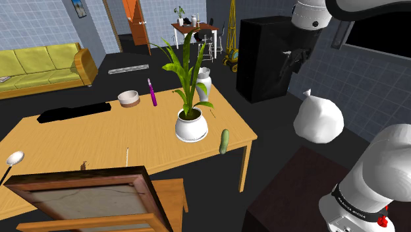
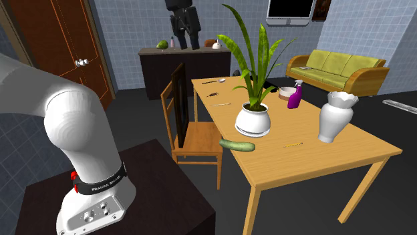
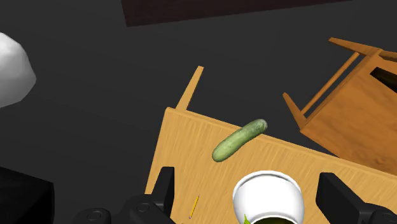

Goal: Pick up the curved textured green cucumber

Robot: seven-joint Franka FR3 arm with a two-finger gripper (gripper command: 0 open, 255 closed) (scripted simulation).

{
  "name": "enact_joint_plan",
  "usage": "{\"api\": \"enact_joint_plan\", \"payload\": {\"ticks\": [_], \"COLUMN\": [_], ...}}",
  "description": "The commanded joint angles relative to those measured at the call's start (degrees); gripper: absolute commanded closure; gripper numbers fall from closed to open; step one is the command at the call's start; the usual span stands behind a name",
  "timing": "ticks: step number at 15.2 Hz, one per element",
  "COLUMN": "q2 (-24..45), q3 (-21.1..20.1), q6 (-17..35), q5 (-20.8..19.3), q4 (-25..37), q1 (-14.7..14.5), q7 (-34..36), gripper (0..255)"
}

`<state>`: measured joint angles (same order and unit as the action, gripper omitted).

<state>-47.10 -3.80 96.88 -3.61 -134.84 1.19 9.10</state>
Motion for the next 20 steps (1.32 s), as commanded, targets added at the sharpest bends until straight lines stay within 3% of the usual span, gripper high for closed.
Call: {"api": "enact_joint_plan", "payload": {"ticks": [1, 11, 20], "q2": [0.0, 12.9, 30.7], "q3": [0.0, -3.1, -5.8], "q6": [0.0, 18.6, 34.6], "q5": [0.0, 1.7, 1.0], "q4": [0.0, -7.6, -7.6], "q1": [0.0, 2.5, 5.2], "q7": [0.0, 10.1, 19.7], "gripper": [0, 0, 0]}}
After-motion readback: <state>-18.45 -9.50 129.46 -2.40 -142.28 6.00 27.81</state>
